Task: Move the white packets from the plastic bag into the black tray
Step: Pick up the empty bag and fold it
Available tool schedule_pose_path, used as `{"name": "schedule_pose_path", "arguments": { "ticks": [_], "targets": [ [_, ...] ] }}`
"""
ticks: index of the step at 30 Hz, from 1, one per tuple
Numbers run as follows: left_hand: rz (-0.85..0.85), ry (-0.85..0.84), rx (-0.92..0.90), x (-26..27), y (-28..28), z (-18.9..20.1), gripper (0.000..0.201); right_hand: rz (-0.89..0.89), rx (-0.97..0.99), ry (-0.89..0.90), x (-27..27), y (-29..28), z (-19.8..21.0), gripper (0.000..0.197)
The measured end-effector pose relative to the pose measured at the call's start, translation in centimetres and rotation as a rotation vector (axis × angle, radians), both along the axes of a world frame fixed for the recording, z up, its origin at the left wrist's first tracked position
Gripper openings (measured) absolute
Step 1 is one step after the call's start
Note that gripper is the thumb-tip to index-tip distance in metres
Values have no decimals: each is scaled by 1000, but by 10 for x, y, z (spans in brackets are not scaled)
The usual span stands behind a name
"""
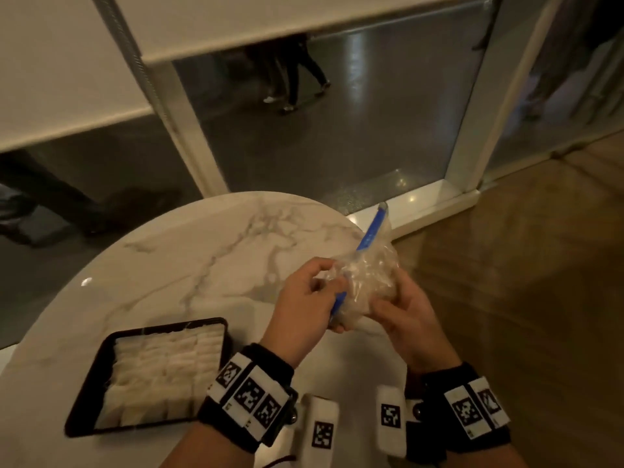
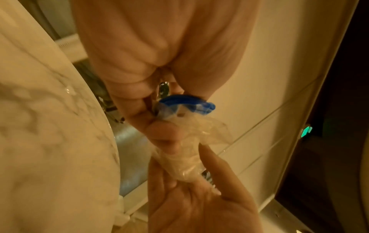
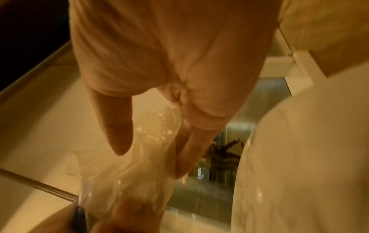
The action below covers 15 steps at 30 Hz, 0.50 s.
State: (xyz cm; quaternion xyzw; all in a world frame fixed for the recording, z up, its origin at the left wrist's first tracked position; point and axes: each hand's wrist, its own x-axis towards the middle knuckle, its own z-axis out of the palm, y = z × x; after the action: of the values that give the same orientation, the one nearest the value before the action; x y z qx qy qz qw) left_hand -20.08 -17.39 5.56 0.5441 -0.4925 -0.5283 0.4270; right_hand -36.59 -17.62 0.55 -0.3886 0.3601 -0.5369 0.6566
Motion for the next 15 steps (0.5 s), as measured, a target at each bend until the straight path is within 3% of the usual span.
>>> {"name": "schedule_pose_path", "arguments": {
  "ticks": [6,10,15],
  "targets": [
    [-87,-52,90,-75,-47,-37,16,-98,-118,240,-61,-23,-13,40],
    [-222,-170,79,-127,-70,-67,19,-286,-35,305,-103,-32,-44,35],
    [-441,-222,331,-158,-87,-110,23,-444,244,190,-137,-30,-119,39]
  ]
}}
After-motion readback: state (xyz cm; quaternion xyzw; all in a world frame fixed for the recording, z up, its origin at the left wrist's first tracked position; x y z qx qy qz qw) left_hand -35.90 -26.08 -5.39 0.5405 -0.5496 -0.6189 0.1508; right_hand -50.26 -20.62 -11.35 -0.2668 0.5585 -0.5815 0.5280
